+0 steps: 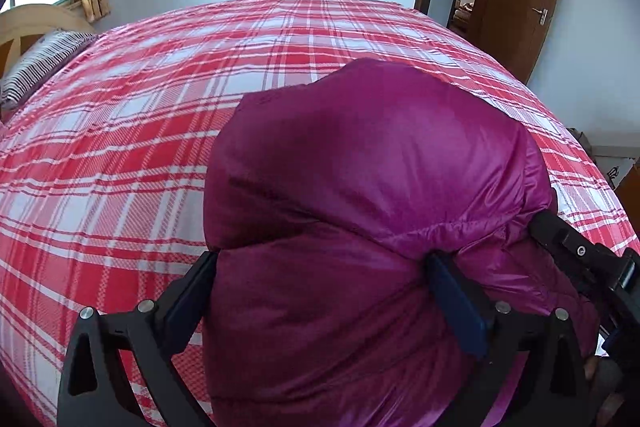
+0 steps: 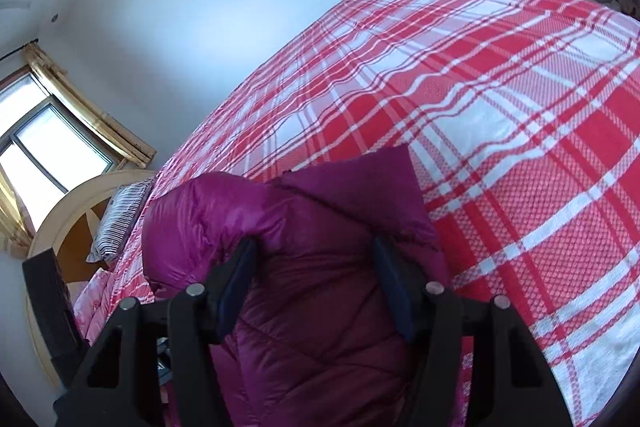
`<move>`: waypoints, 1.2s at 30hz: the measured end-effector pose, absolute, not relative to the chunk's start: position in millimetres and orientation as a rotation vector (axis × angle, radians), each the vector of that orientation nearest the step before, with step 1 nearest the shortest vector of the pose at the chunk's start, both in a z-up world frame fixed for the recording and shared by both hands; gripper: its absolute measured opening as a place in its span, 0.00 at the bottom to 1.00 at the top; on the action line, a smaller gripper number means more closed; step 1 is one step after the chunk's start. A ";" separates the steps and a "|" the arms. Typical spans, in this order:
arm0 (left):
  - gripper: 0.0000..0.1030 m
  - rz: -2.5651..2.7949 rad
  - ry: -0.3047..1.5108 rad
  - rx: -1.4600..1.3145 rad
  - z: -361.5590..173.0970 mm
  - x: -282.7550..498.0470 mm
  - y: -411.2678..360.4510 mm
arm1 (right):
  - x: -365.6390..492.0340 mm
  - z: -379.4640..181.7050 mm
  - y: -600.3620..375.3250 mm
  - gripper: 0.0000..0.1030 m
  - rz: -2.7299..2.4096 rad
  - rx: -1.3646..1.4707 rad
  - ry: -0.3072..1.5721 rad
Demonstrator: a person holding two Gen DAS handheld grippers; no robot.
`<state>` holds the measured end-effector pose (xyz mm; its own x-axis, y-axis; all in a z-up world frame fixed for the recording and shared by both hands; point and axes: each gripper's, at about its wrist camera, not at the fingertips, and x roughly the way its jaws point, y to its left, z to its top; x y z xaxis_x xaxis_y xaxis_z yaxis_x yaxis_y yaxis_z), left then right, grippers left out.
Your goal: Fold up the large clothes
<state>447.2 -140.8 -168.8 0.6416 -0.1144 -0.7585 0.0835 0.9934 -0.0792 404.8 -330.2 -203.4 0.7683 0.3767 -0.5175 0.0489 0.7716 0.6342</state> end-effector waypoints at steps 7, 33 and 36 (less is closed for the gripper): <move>0.99 -0.116 0.828 -0.116 -147.5 444.1 -128.5 | 408.2 -209.5 -324.4 0.61 0.168 0.640 0.697; 0.99 -0.021 0.865 -0.096 -170.1 472.4 -127.9 | 412.3 -212.1 -319.1 0.62 0.152 0.597 0.715; 0.99 -0.025 0.870 -0.103 -171.5 473.1 -126.9 | 413.0 -212.1 -318.5 0.62 0.149 0.592 0.717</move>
